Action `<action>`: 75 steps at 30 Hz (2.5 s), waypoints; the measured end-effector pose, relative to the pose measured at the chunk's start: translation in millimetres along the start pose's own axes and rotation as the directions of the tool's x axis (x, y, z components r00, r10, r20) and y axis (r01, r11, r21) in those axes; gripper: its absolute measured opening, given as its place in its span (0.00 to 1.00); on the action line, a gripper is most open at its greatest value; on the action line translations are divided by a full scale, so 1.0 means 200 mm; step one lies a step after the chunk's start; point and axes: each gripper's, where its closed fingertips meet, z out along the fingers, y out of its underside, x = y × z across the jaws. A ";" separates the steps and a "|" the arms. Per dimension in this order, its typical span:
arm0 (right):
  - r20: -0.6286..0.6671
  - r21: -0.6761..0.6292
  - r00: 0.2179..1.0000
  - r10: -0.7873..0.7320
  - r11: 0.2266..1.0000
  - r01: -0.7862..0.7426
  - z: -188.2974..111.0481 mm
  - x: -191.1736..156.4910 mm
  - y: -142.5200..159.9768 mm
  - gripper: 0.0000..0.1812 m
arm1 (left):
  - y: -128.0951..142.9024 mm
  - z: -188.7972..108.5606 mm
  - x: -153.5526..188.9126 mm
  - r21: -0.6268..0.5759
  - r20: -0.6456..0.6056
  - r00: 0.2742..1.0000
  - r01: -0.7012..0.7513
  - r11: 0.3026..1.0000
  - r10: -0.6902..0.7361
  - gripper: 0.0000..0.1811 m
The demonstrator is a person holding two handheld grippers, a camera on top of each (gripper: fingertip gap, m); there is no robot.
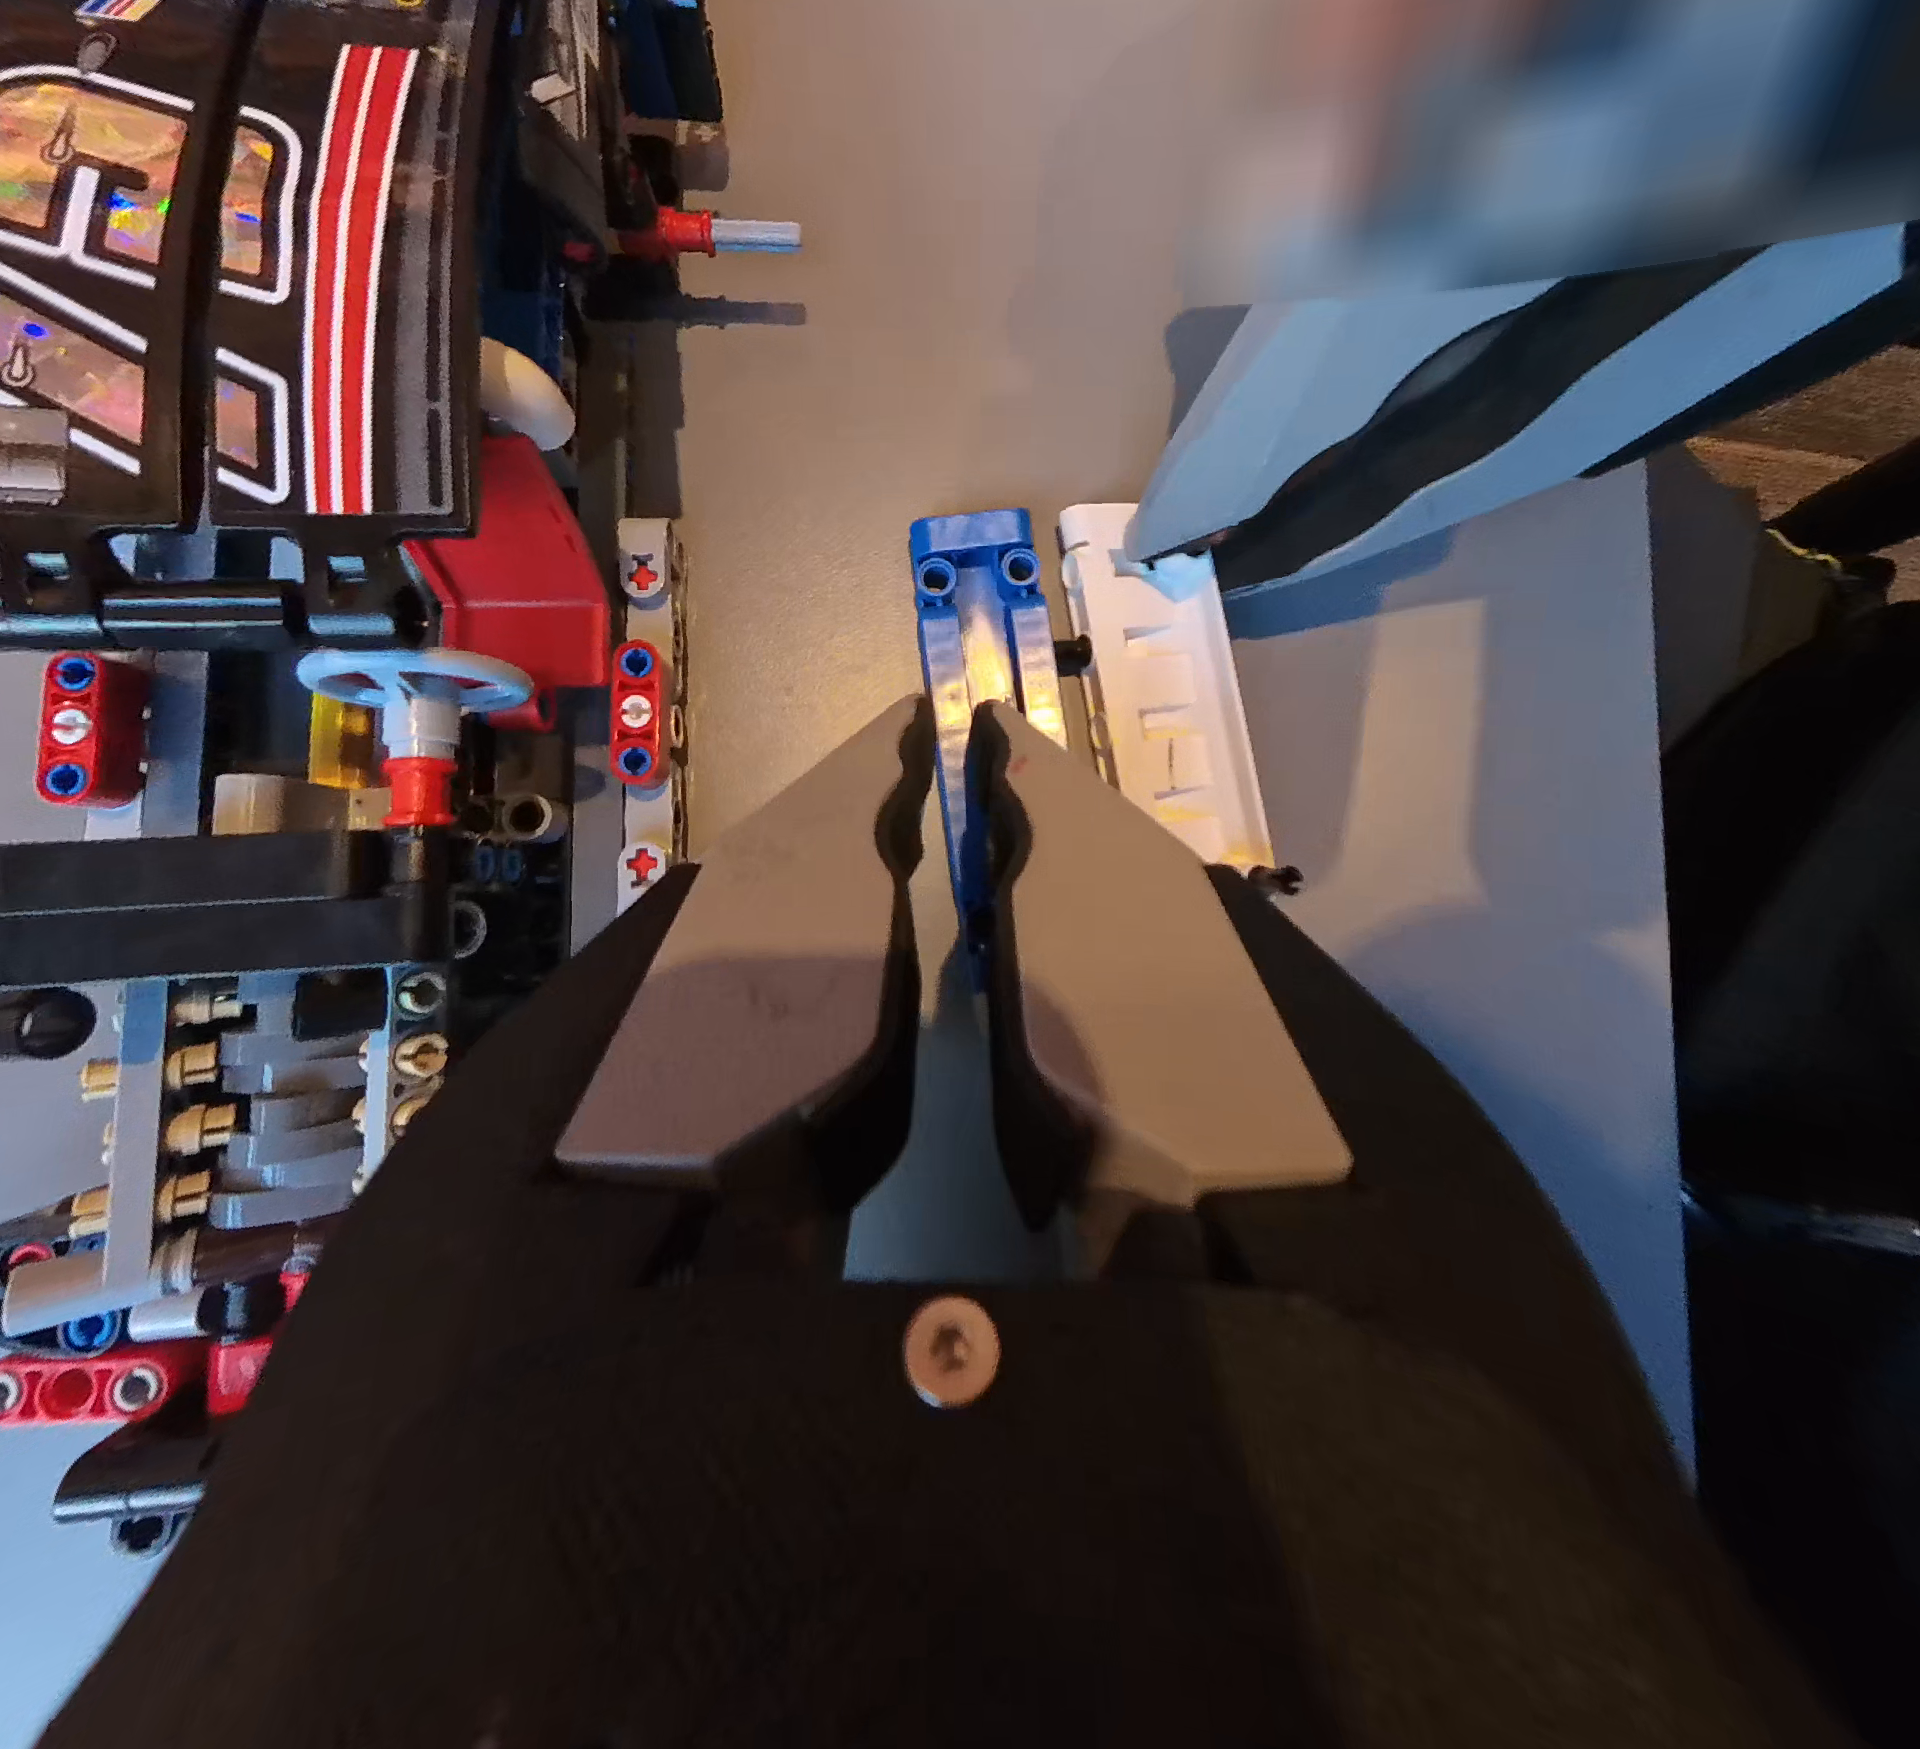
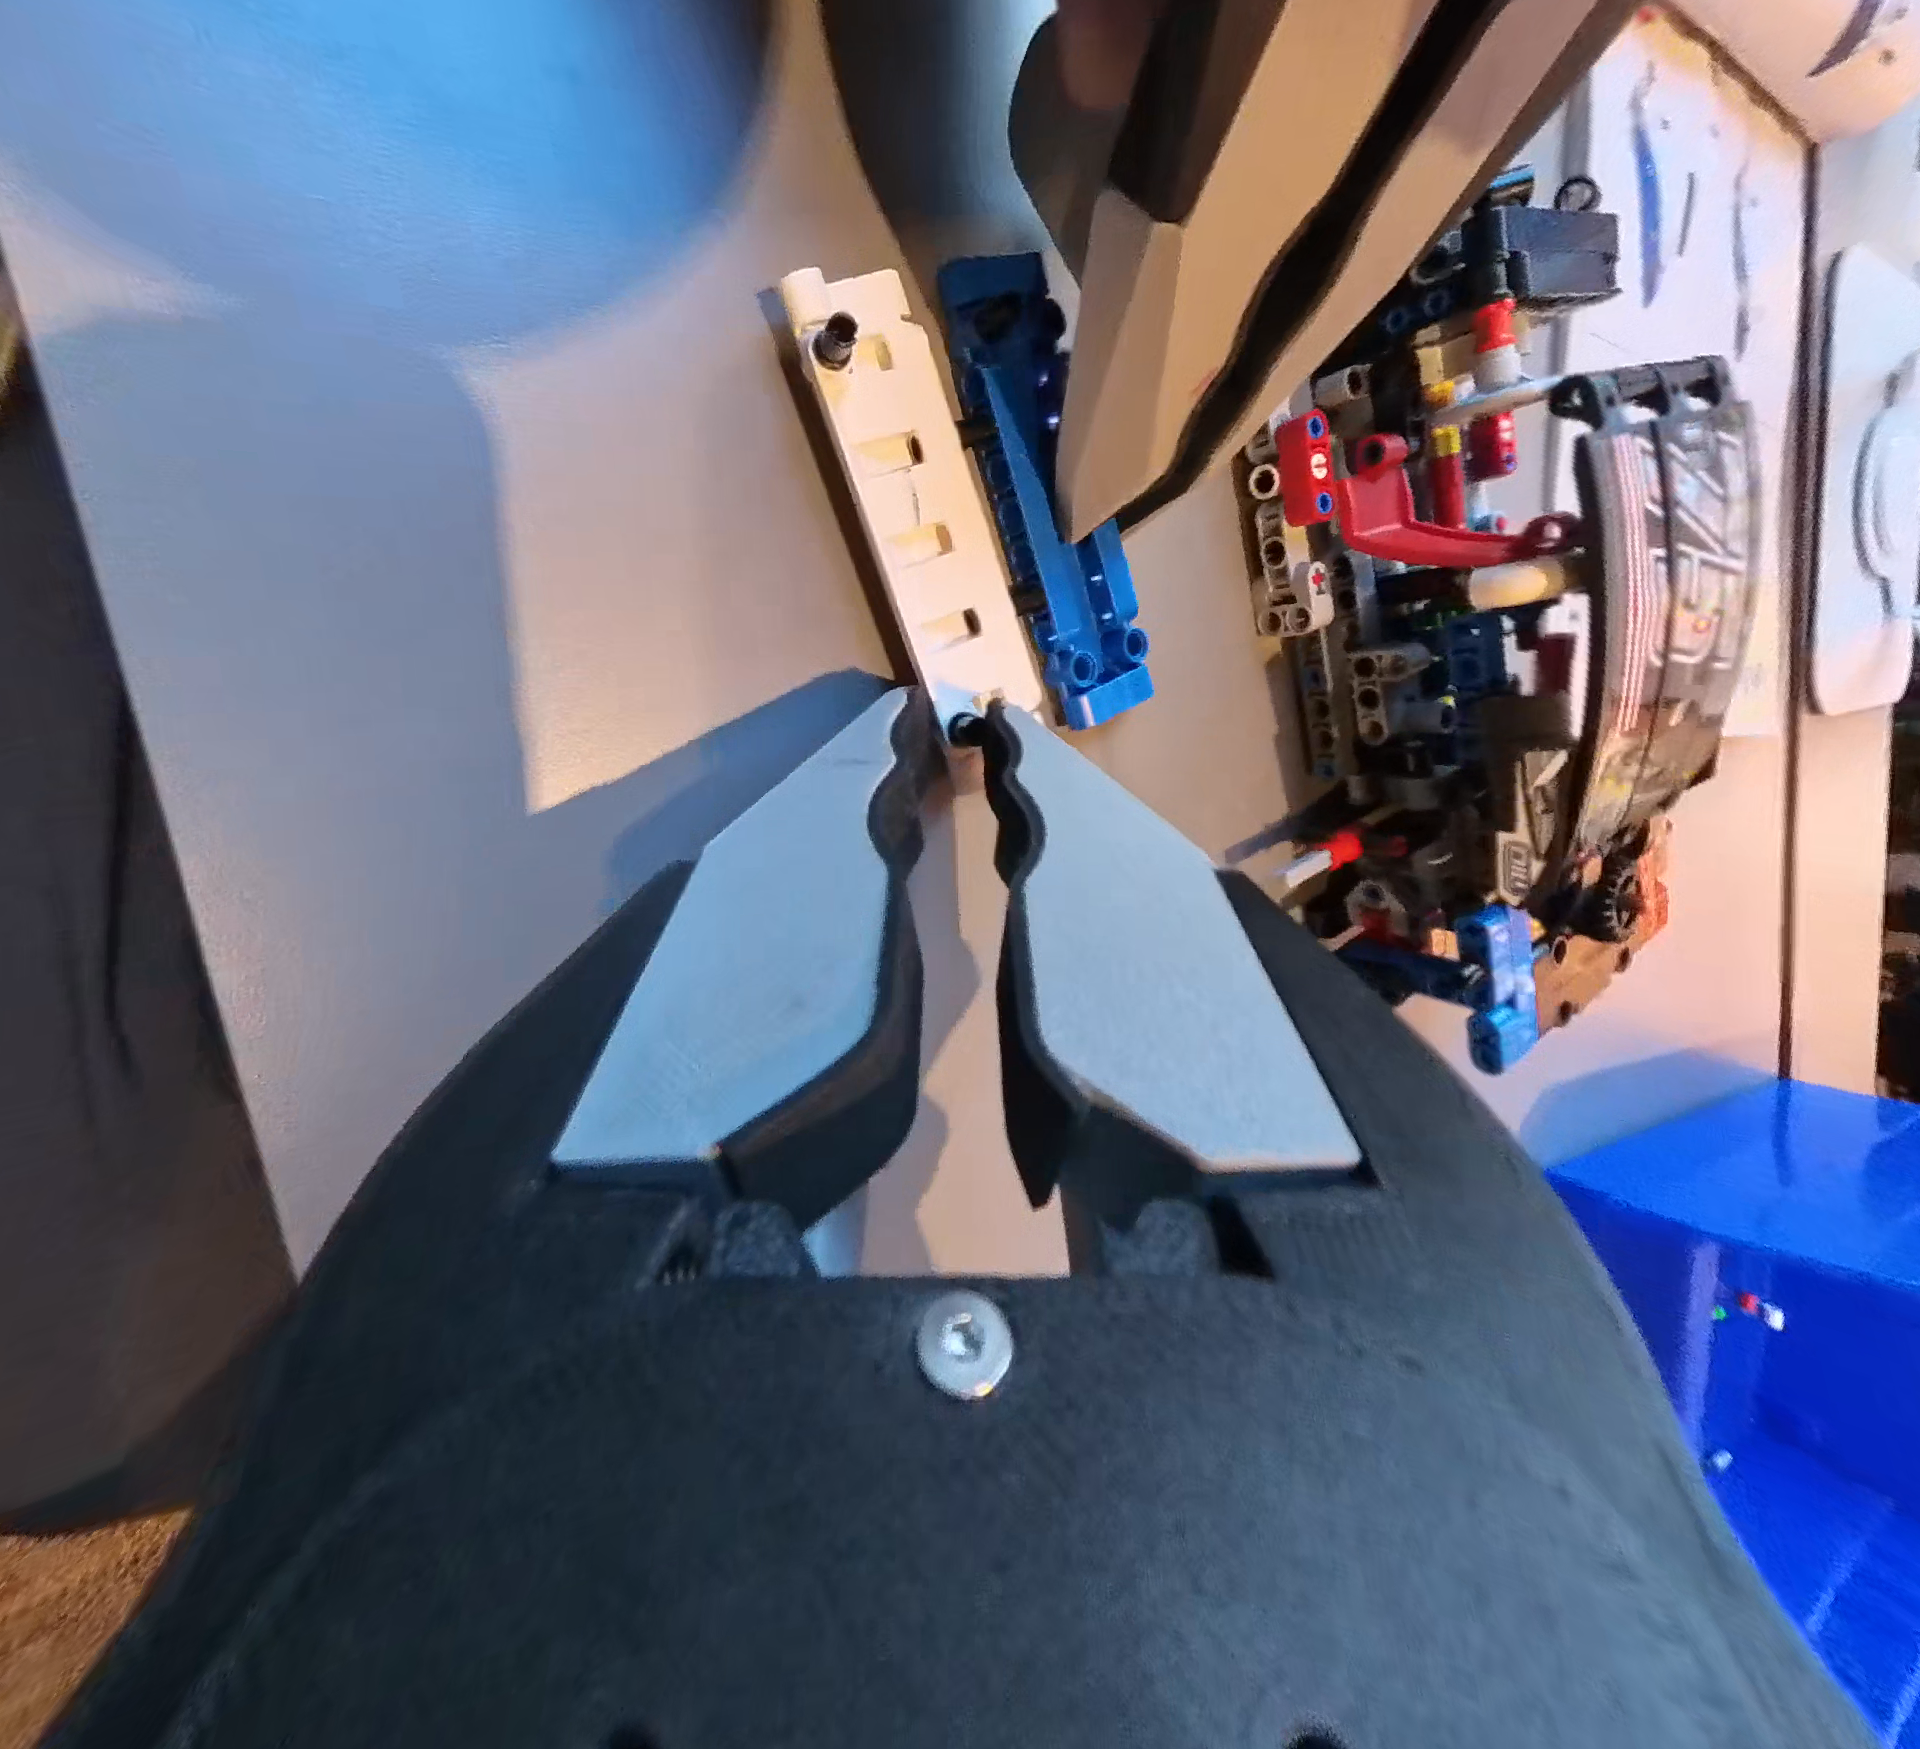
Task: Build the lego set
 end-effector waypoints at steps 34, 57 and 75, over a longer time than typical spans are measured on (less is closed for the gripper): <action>0.225 -0.101 0.949 0.220 0.974 -0.202 -0.01 0.00 -0.01 0.05 | 0.02 -0.01 0.03 0.048 0.107 0.994 0.007 0.999 -0.012 0.03; 0.397 0.168 0.917 0.043 0.979 -0.119 0.05 -0.06 -0.16 0.28 | -0.05 -0.05 0.07 0.180 -0.080 0.978 0.205 0.962 -0.193 0.10; 0.438 0.192 0.899 0.001 0.977 -0.095 0.06 -0.09 -0.20 0.22 | 0.16 -0.11 0.23 0.095 0.126 0.990 -0.080 0.992 0.068 0.36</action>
